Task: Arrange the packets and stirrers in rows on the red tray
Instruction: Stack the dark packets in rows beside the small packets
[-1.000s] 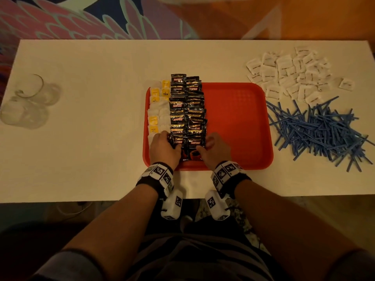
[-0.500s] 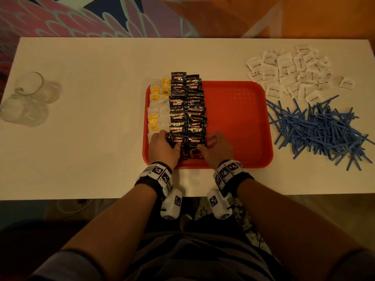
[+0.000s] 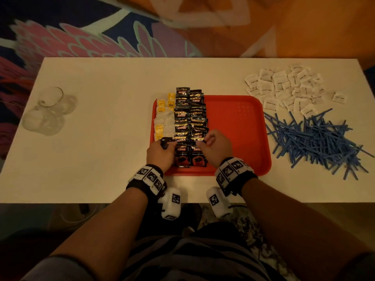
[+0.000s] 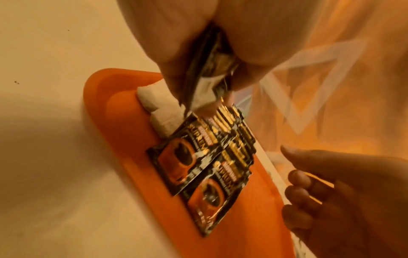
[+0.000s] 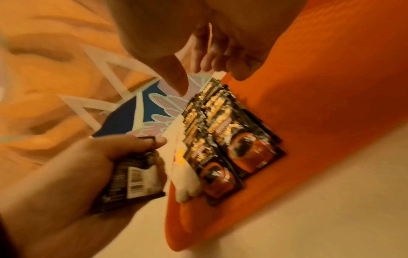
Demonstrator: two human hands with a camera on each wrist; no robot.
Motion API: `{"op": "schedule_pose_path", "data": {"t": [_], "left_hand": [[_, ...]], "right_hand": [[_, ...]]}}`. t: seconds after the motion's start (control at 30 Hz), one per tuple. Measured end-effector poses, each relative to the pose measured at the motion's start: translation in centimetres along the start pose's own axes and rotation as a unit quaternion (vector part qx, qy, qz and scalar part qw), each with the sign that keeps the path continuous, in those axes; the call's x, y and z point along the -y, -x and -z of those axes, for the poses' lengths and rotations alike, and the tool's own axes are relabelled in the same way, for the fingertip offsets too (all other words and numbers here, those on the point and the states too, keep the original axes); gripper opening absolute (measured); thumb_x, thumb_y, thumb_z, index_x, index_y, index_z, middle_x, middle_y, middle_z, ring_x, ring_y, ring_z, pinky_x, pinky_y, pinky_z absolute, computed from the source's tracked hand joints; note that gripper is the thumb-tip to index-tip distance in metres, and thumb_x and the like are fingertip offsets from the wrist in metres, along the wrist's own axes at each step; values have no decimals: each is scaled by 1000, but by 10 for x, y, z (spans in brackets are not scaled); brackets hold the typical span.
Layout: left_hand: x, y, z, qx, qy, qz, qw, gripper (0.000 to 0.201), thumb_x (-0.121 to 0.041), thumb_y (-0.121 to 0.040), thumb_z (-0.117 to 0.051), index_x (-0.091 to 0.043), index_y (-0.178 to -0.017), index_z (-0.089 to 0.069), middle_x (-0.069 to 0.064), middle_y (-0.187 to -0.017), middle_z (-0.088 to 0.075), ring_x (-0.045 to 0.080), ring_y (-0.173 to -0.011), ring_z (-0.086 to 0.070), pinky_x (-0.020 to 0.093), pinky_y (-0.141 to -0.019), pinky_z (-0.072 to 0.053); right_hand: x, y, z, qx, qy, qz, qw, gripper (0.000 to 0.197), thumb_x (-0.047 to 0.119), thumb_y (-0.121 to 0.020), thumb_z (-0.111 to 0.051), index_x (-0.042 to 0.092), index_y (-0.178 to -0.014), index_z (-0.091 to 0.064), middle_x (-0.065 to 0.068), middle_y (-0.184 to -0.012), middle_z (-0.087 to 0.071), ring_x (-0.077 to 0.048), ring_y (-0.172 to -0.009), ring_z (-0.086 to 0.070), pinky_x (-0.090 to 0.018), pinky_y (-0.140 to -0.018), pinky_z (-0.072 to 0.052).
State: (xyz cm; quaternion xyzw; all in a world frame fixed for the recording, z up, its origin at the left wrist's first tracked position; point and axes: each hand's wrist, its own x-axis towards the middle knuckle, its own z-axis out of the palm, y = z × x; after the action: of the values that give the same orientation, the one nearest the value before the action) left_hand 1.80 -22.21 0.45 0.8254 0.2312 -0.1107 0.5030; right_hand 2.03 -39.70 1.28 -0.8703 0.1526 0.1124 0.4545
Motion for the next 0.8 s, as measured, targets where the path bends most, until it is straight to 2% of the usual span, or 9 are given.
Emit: {"op": "schedule_pose_path", "data": {"t": [0.13, 0.23, 0.33, 0.43, 0.5, 0.57, 0.67, 0.73, 0.8], "left_hand": [[-18, 9, 11, 41, 87, 3, 995, 11, -23, -85, -77, -18, -94, -73, 4, -95, -75, 21, -90, -72, 43, -90, -57], [-31, 14, 15, 78, 185, 17, 979, 25, -22, -81, -82, -15, -104, -74, 6, -98, -77, 26, -94, -73, 51, -92, -56], [-42, 17, 20, 92, 201, 42, 974, 49, -53, -70, -84, -16, -101, -75, 8, -95, -77, 30, -93, -73, 57, -91, -55], [-48, 20, 26, 69, 224, 67, 970, 75, -79, -57, -73, -15, -96, -73, 11, -90, -76, 30, -81, -72, 47, -79, -58], [-48, 20, 29, 3, 202, 38, 979, 55, -70, -73, -70, -17, -86, -69, 6, -77, -69, 23, -70, -62, 36, -67, -51], [-50, 22, 30, -48, 151, -21, 987, 36, -59, -79, -72, -24, -78, -63, -1, -73, -66, 20, -70, -61, 34, -70, -51], [-59, 29, 24, -26, 115, -70, 991, 48, -69, -61, -71, -26, -84, -66, -3, -84, -73, 18, -81, -70, 36, -76, -56], [-64, 32, 20, -8, 130, -64, 989, 54, -69, -55, -72, -26, -88, -69, -2, -88, -74, 17, -84, -70, 36, -76, -58], [-63, 28, 19, -15, 156, -44, 987, 39, -57, -66, -78, -26, -88, -69, 2, -91, -74, 20, -86, -70, 41, -81, -59]], "right_hand": [[34, 1, 3, 129, -52, -8, 990, 25, 31, -80, -77, 24, -98, -62, 9, -91, -65, -6, -82, -63, -25, -67, -50], [51, 7, 7, 185, -51, 9, 981, 38, 27, -78, -80, 14, -111, -66, 5, -91, -67, -9, -82, -64, -25, -70, -51], [63, 13, 15, 156, -57, 15, 986, 35, 21, -80, -79, 6, -110, -67, -5, -93, -69, -21, -88, -66, -33, -80, -55], [69, 14, 22, 119, -86, -2, 989, 43, 23, -80, -79, 10, -118, -64, 1, -102, -66, -15, -94, -62, -24, -79, -50], [71, 12, 25, 97, -78, -5, 992, 44, 24, -80, -79, 13, -119, -63, 3, -104, -66, -12, -94, -61, -22, -78, -46], [72, 12, 26, 61, -28, 21, 998, 28, 21, -80, -77, 17, -106, -67, 7, -87, -64, -8, -79, -60, -19, -68, -45], [78, 19, 23, 31, 29, 89, 995, 16, 15, -78, -75, 25, -81, -63, 9, -68, -59, -4, -61, -54, -17, -55, -40], [80, 24, 17, 32, 56, 149, 987, 17, 13, -79, -71, 27, -79, -61, 10, -72, -59, -6, -64, -55, -17, -56, -41], [80, 27, 13, 38, 64, 191, 979, 17, 13, -78, -70, 28, -85, -64, 10, -79, -60, -6, -70, -56, -19, -63, -45]]}}
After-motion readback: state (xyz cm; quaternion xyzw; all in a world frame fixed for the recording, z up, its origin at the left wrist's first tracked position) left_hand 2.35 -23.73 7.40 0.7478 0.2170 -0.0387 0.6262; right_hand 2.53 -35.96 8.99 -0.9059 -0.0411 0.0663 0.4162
